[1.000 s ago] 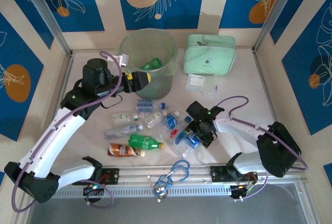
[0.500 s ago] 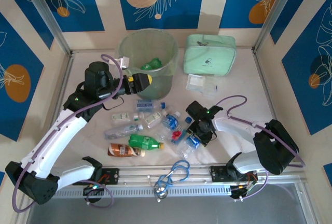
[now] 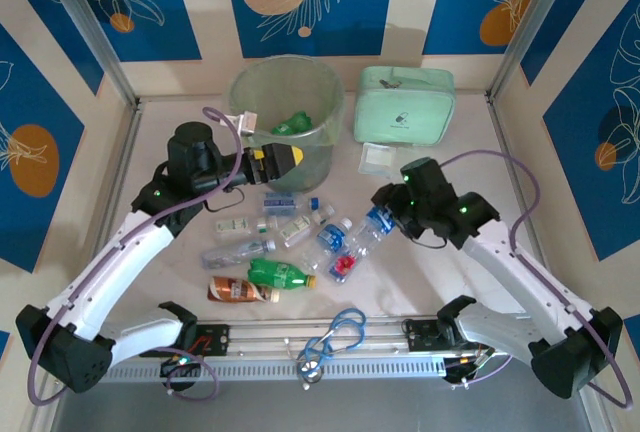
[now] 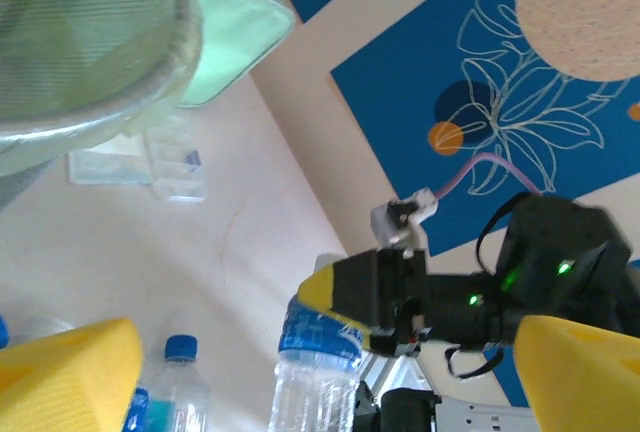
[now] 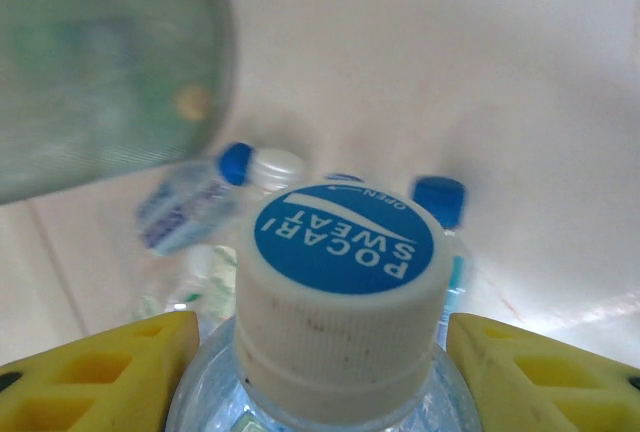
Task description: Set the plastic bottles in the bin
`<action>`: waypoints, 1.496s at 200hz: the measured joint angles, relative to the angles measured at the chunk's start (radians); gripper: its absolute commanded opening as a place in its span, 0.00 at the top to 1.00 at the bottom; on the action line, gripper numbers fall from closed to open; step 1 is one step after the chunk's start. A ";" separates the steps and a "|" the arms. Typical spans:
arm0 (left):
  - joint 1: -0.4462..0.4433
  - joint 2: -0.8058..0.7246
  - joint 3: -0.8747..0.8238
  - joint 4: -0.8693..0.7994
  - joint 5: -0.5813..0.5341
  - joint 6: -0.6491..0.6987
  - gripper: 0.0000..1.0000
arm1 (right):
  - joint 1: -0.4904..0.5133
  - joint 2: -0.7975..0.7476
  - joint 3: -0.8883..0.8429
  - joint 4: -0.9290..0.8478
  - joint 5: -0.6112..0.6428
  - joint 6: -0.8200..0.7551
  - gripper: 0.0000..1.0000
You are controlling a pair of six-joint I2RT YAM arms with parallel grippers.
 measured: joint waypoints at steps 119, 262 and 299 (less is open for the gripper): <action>-0.196 0.148 -0.022 0.228 0.143 -0.065 0.01 | 0.071 0.205 0.535 0.051 -0.182 -0.357 0.42; -0.204 0.166 -0.022 0.297 0.213 -0.084 0.26 | 0.141 0.252 0.571 0.005 -0.187 -0.459 0.40; -0.204 0.172 -0.022 0.296 0.213 -0.082 0.31 | 0.141 0.256 0.571 0.002 -0.179 -0.459 0.40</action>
